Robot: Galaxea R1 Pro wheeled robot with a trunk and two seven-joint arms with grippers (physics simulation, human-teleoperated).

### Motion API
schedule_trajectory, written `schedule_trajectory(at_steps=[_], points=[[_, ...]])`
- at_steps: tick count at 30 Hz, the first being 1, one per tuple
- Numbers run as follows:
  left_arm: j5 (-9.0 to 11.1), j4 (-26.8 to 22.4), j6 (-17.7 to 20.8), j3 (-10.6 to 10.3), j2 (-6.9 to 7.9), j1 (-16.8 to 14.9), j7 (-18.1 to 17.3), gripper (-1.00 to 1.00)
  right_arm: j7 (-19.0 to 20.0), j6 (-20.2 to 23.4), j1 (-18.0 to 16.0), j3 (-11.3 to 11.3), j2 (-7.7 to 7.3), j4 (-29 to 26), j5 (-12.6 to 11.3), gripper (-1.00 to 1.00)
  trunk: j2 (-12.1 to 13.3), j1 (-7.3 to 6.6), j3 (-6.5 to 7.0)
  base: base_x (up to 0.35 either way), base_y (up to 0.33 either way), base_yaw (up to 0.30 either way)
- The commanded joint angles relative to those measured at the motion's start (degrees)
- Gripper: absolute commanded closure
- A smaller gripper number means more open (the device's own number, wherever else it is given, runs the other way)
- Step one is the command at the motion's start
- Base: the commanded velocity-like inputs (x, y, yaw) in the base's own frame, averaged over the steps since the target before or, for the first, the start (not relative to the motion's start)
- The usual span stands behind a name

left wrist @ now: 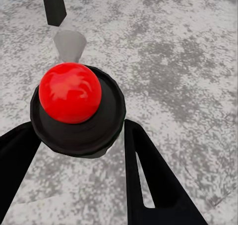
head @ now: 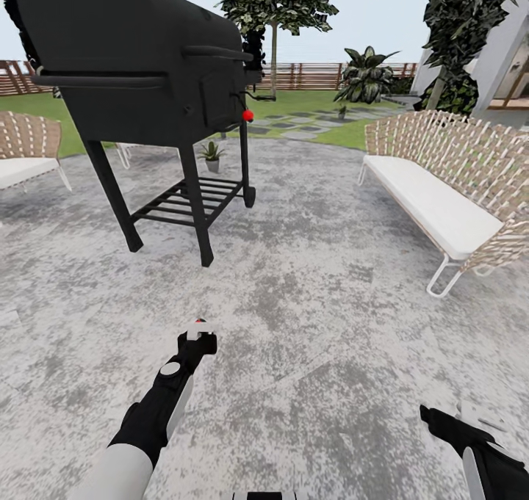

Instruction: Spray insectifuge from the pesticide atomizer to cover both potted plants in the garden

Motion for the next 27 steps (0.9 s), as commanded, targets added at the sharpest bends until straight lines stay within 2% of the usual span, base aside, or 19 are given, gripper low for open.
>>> schedule_trajectory(at_steps=[1,15,27], points=[[-0.35,-0.11,0.32,0.03,-0.02,-0.01,0.00,1.00,0.04,0.30,-0.03,-0.02,0.00,-0.07,0.00,-1.00,-0.02,-0.01,0.05,0.000,0.000,0.000],[-0.30,-0.10,0.34,0.03,-0.02,-0.01,0.00,1.00,0.01,0.30,-0.03,-0.02,0.00,0.01,0.03,-1.00,-0.02,-0.01,1.35,0.000,0.000,-0.001],[-0.29,-0.11,0.32,0.03,-0.02,-0.01,0.00,1.00,0.01,0.30,-0.03,-0.02,0.00,0.02,0.01,-1.00,-0.02,-0.01,2.47,0.000,0.000,-0.065]])
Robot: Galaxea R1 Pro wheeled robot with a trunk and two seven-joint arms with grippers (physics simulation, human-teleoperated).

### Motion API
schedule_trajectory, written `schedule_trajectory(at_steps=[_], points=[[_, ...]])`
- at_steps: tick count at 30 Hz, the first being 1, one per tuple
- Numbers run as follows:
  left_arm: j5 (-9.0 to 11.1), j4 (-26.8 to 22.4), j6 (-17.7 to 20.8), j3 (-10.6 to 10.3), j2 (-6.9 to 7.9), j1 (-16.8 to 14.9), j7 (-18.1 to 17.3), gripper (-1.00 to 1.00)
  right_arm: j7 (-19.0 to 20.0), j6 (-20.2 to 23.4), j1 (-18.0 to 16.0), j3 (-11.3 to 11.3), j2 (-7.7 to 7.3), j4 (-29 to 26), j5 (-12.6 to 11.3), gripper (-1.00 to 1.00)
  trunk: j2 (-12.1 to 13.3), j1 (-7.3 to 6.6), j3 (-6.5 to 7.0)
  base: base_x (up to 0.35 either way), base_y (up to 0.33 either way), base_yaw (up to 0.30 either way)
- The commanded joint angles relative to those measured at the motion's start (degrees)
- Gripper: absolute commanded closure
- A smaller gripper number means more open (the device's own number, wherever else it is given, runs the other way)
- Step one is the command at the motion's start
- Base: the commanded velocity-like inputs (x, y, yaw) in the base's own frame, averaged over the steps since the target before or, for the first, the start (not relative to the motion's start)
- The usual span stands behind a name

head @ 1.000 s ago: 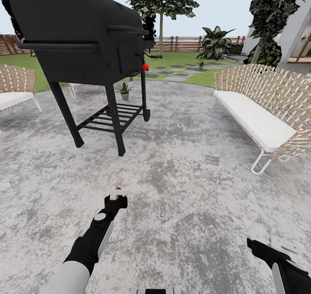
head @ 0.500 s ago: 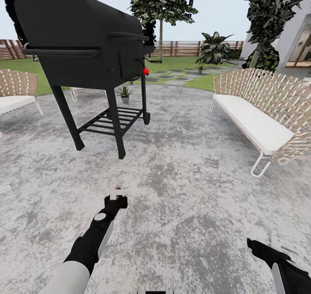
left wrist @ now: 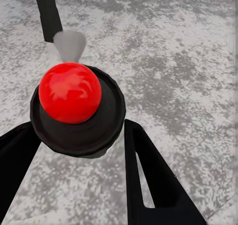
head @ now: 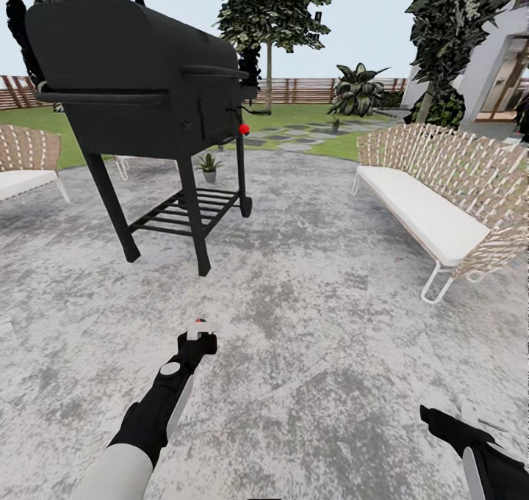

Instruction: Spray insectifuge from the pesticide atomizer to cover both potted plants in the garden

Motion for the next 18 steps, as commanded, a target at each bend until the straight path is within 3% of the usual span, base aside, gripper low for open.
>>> schedule_trajectory(at_steps=[1,18], points=[[-0.33,-0.12,0.33,0.03,-0.02,0.00,0.00,1.00,0.02,0.30,-0.03,-0.02,0.00,-0.06,0.00,-1.00,-0.02,-0.01,0.05,0.000,0.000,-0.084],[-0.34,-0.12,0.38,0.03,-0.02,0.00,0.00,1.00,0.02,0.28,-0.03,-0.02,0.02,-0.06,0.06,-1.00,-0.02,-0.01,1.63,0.000,0.000,-0.091]])
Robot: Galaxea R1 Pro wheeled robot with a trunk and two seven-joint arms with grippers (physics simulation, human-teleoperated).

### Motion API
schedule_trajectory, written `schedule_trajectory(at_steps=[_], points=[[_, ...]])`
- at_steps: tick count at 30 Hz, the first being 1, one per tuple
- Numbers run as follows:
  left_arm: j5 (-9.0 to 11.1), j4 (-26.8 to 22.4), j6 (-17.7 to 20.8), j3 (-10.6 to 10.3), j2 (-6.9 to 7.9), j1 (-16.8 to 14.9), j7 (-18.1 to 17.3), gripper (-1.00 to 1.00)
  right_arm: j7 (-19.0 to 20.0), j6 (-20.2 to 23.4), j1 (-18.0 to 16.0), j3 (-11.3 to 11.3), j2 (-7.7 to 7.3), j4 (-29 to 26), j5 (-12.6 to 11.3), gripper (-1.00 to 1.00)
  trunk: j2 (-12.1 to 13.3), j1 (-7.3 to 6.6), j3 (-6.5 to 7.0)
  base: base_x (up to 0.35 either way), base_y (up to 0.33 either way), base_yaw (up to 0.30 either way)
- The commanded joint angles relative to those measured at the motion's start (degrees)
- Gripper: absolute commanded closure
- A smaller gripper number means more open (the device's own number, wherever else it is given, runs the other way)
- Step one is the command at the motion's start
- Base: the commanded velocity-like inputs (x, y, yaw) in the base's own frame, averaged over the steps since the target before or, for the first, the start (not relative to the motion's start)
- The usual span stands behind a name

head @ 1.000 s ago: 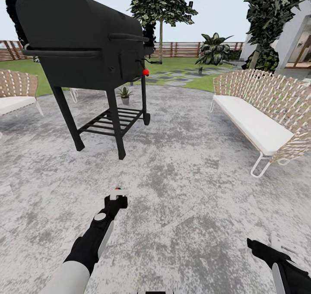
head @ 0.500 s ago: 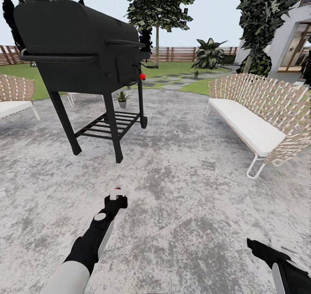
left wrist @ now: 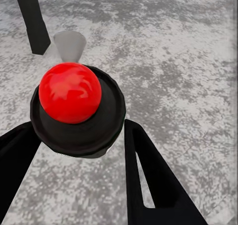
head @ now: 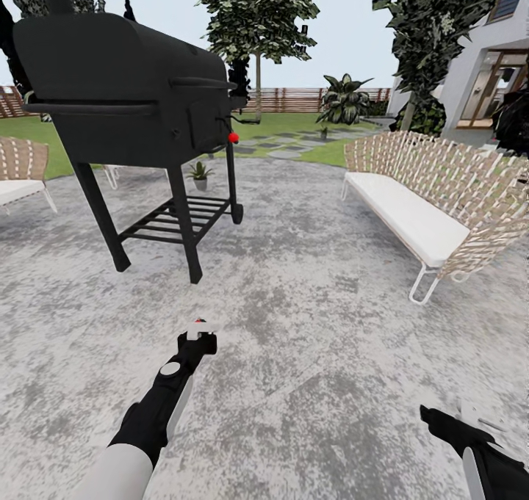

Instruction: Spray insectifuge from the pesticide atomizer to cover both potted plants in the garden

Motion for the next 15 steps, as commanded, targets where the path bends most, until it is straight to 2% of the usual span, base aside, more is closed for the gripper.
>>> schedule_trajectory(at_steps=[1,15], points=[[-0.37,-0.12,0.33,0.03,-0.02,0.00,0.00,1.00,0.02,0.27,-0.03,-0.02,-0.01,-0.06,0.00,-1.00,-0.02,-0.01,0.05,0.000,0.000,-0.093],[-0.36,-0.12,0.33,0.03,-0.02,0.00,0.00,1.00,0.02,0.23,-0.03,-0.02,-0.02,-0.06,0.03,-1.00,-0.02,-0.01,1.35,0.000,0.000,-0.093]])
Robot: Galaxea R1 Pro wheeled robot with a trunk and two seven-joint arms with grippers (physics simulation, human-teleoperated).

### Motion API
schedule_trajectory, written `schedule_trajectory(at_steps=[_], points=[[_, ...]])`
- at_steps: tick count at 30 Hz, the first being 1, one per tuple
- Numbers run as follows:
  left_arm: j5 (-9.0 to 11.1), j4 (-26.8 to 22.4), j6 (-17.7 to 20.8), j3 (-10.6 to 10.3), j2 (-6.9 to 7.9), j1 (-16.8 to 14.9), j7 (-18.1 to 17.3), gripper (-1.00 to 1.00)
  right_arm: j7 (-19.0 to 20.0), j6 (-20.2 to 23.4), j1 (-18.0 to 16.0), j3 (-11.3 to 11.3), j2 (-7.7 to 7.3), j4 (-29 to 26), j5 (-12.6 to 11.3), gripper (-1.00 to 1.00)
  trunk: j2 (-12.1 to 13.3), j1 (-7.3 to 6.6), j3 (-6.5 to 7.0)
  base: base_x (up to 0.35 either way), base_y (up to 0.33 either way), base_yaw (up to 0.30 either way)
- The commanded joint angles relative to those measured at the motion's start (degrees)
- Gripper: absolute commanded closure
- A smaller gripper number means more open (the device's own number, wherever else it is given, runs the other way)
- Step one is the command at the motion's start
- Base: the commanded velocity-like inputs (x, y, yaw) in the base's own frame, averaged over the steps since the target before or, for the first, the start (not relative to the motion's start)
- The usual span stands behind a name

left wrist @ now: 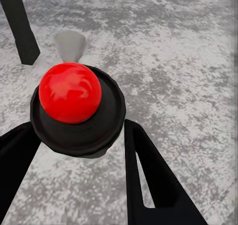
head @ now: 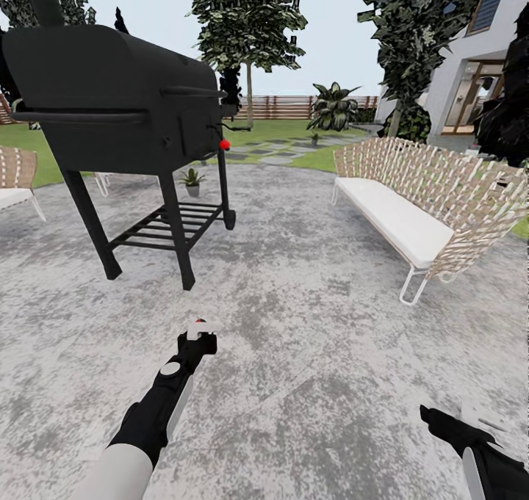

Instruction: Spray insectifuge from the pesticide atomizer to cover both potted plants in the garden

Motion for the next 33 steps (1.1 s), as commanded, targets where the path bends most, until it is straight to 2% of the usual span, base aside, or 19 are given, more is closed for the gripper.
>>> schedule_trajectory(at_steps=[1,33], points=[[-0.33,-0.12,0.33,0.03,-0.02,0.00,0.00,1.00,0.02,0.30,-0.03,-0.02,0.00,-0.06,0.01,-1.00,-0.02,-0.01,0.04,0.000,0.000,-0.093],[-0.35,-0.12,0.33,0.03,-0.02,0.00,0.00,1.00,0.02,0.12,-0.05,-0.02,0.00,0.02,0.01,-1.00,-0.02,-0.01,2.98,0.000,0.000,-0.070]])
